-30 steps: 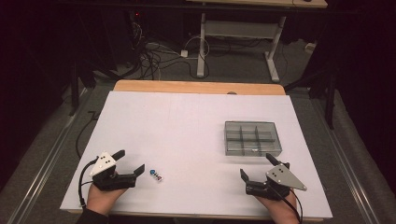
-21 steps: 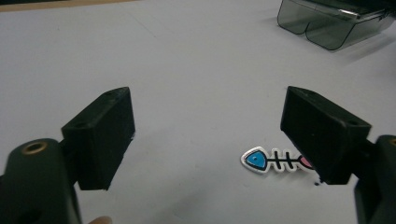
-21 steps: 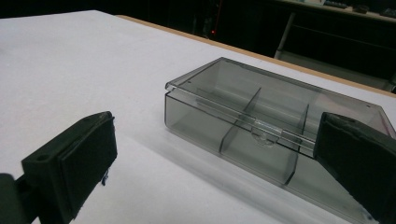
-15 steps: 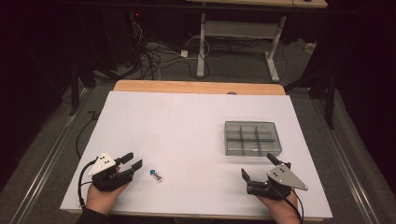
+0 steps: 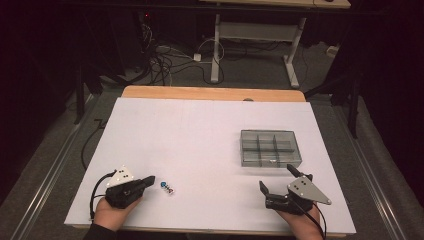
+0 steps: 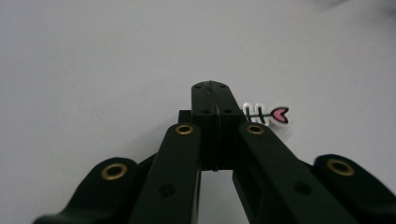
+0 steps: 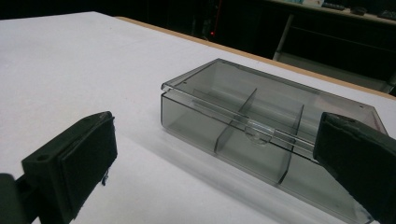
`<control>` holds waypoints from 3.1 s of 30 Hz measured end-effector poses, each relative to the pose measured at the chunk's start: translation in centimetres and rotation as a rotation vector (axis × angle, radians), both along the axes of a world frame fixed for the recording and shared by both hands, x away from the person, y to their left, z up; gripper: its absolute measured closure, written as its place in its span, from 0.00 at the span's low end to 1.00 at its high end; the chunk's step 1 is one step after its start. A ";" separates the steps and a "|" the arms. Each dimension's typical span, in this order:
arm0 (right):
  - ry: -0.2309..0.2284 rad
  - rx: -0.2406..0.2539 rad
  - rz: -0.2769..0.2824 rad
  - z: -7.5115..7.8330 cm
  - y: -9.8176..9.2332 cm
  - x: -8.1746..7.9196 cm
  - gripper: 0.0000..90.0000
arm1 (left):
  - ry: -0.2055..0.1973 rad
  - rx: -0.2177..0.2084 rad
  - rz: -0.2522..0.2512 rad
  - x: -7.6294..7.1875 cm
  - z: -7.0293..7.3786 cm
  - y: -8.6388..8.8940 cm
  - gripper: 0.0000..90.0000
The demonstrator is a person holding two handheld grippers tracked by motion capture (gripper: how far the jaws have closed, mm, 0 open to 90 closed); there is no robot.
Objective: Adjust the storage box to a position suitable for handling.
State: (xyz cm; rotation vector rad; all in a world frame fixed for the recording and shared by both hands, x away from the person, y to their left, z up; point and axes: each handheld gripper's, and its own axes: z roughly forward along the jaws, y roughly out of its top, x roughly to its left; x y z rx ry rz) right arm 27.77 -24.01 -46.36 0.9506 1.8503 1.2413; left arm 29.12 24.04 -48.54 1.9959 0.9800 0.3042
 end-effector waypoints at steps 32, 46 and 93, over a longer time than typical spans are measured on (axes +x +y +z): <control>-0.009 -0.005 0.010 0.1 0.2 -0.2 0.00 | 0.072 0.117 -0.054 -0.6 -0.3 -2.7 0.98; -0.005 -0.001 0.011 0.2 0.3 -0.2 0.00 | 0.079 0.110 -0.042 -0.4 -0.2 -2.9 0.98; -0.008 0.016 0.028 0.4 0.3 -0.5 0.00 | 0.066 0.055 -0.070 3.8 1.6 -6.5 0.98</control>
